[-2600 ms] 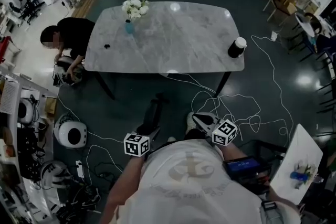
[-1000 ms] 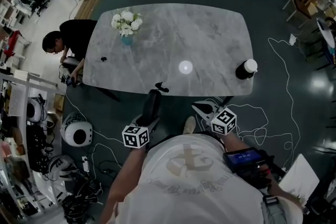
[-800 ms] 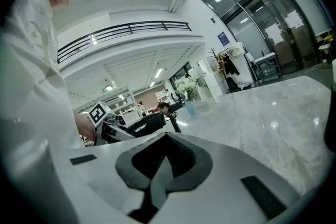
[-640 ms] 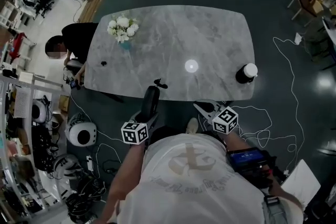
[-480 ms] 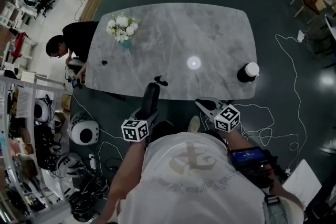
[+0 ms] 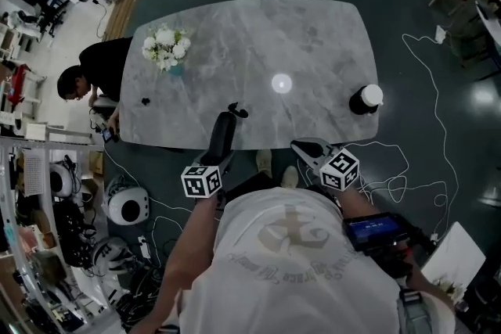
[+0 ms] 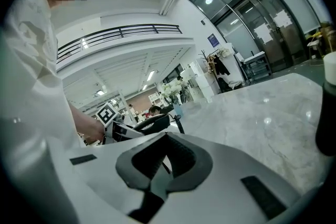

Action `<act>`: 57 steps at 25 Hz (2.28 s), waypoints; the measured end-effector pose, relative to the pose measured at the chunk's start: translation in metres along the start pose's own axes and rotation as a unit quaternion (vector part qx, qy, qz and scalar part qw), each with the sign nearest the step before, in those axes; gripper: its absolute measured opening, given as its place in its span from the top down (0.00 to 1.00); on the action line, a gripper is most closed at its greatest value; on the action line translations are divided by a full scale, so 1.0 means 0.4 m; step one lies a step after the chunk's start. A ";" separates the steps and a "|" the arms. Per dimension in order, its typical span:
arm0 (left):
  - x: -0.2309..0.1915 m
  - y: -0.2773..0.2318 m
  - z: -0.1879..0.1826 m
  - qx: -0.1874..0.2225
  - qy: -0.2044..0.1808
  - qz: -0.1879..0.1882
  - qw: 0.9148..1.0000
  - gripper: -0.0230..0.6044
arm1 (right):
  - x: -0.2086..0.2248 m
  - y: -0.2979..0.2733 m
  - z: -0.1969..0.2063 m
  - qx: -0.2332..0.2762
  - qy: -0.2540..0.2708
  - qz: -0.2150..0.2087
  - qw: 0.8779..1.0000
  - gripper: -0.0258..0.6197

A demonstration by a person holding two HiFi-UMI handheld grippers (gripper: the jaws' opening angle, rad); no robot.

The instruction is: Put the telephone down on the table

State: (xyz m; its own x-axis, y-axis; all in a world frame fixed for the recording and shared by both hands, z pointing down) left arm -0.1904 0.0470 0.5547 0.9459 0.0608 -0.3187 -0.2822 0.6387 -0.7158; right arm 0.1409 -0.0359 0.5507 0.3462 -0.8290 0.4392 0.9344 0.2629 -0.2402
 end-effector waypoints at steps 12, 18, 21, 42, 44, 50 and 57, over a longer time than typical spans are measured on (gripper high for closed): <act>-0.072 -0.168 -0.153 0.000 -0.001 0.002 1.000 0.52 | 0.073 -0.036 -0.060 0.000 -0.008 0.046 0.999 0.94; -0.093 -0.238 -0.233 0.002 -0.016 0.008 1.000 0.52 | 0.107 -0.053 -0.093 0.003 -0.011 0.069 0.998 0.94; -0.096 -0.272 -0.247 -0.002 -0.020 0.006 1.000 0.52 | 0.122 -0.057 -0.104 0.002 -0.014 0.079 0.997 0.94; -0.088 -0.357 -0.159 -0.064 -0.066 -0.015 0.996 0.52 | 0.121 -0.097 -0.098 -0.030 -0.030 0.090 0.995 0.94; -0.093 -0.368 -0.151 -0.067 -0.072 -0.016 0.995 0.52 | 0.120 -0.101 -0.094 -0.032 -0.028 0.094 0.995 0.94; -0.134 -0.377 -0.174 -0.073 -0.079 -0.027 0.994 0.52 | 0.128 -0.148 -0.110 -0.029 -0.023 0.096 0.995 0.94; -0.101 -0.388 -0.146 -0.081 -0.073 -0.025 0.994 0.51 | 0.121 -0.101 -0.098 -0.029 -0.028 0.101 0.994 0.94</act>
State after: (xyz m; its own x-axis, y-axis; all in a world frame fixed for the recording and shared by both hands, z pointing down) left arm -0.1943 -0.0992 0.6424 0.9693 0.1499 -0.1949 -0.2448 0.5129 -0.8228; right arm 0.1166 -0.1058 0.5479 0.5327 -0.7328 0.4234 0.8391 0.3923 -0.3767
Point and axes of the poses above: the fingertips, and each gripper's own axes: y backward along the fingers, x to its right, z out of its underside, the point moved 10 cm from there along y, backward along the fingers, and after that the axes turned 1 degree about y, right-handed, at the moved point
